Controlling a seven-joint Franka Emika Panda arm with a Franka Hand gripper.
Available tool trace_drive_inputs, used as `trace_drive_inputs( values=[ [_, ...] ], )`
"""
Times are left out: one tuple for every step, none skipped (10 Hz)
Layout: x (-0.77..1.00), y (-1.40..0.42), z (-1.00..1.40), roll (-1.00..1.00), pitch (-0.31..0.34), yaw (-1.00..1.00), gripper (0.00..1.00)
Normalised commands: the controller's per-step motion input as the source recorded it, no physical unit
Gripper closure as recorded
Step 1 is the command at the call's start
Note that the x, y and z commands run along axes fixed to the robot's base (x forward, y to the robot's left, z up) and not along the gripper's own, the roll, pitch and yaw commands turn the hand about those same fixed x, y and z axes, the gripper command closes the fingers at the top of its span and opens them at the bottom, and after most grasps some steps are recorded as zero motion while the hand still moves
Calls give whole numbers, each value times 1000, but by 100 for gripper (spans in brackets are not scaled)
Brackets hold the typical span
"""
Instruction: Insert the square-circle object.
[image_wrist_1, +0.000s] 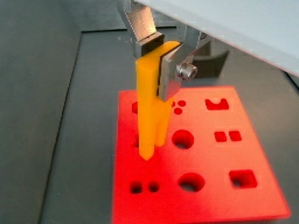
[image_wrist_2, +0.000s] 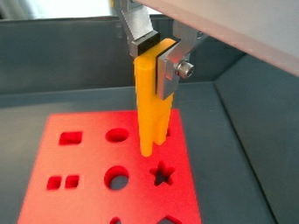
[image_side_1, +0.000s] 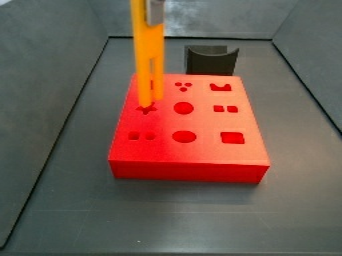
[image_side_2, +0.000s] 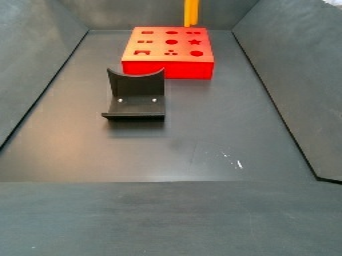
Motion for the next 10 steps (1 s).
trace_drive_inputs(
  values=[
    [0,-449,-174,0,126,-751,100],
    [0,-257,-114,-197,-176,-754,100],
    [0,-157,-103,-184,-160,-869,100],
    [0,-74,-117,-173,-144,-951,100],
    [0,-63,-109,-154,-127,-980,100],
    [0,-51,-40,-164,-141,-991,100],
    [0,-26,0,-139,-120,-1000,100],
    [0,-34,-9,-124,-124,-1000,100],
    [0,-14,-43,-107,-117,-1000,100],
    [0,-71,-34,-71,-119,-954,100]
  ],
)
